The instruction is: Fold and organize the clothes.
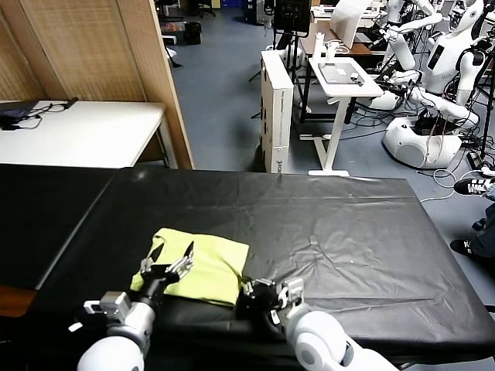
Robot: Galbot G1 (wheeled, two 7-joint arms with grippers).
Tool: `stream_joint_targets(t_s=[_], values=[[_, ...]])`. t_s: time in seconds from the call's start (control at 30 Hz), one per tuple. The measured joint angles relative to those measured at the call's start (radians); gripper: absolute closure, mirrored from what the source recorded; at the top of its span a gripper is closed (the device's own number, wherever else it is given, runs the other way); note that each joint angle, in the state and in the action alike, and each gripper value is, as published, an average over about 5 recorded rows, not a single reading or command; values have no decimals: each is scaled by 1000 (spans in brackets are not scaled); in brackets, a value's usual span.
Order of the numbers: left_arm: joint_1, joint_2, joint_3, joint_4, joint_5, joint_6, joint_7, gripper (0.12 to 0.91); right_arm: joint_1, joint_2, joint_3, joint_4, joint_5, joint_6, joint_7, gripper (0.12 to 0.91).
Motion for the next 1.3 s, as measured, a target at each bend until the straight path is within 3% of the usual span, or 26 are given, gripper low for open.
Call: stream_joint_targets(t_s=[0.13,0.27,0.53,0.63,0.83,0.9,1.0,1.13,1.3], values=[[4,11,-21,1,-13,-1,0,123,-26,-35,64,18,-9,-29,-25,885],[4,20,-31,5,-23,-6,1,123,-38,-88,145,19,-41,-61,-75,885],[26,25,-46,0,-15,-54,-3,123,-46,-155,252,22,-58,-106,-145,881],[37,29,-58,-4,-18,-59,-3,123,-60,-171,274,35,-60,-106,-160,799],[53,53,-77,-17,-54,-94,-2,123,-109,-205,330,76,-73,-80,-181,438],[58,66,-82,-20,-71,-115,-5,123,-130,-216,352,91,-85,-57,-194,305],[72,90,-87,-19,-86,-162,-12,123,-164,-227,386,114,-100,-19,-209,171],[103,119,-102,-26,-97,-189,-26,123,-210,-227,432,143,-140,48,-216,123],[174,145,-131,-55,-95,-200,-42,123,-295,-206,508,161,-240,204,-232,119]])
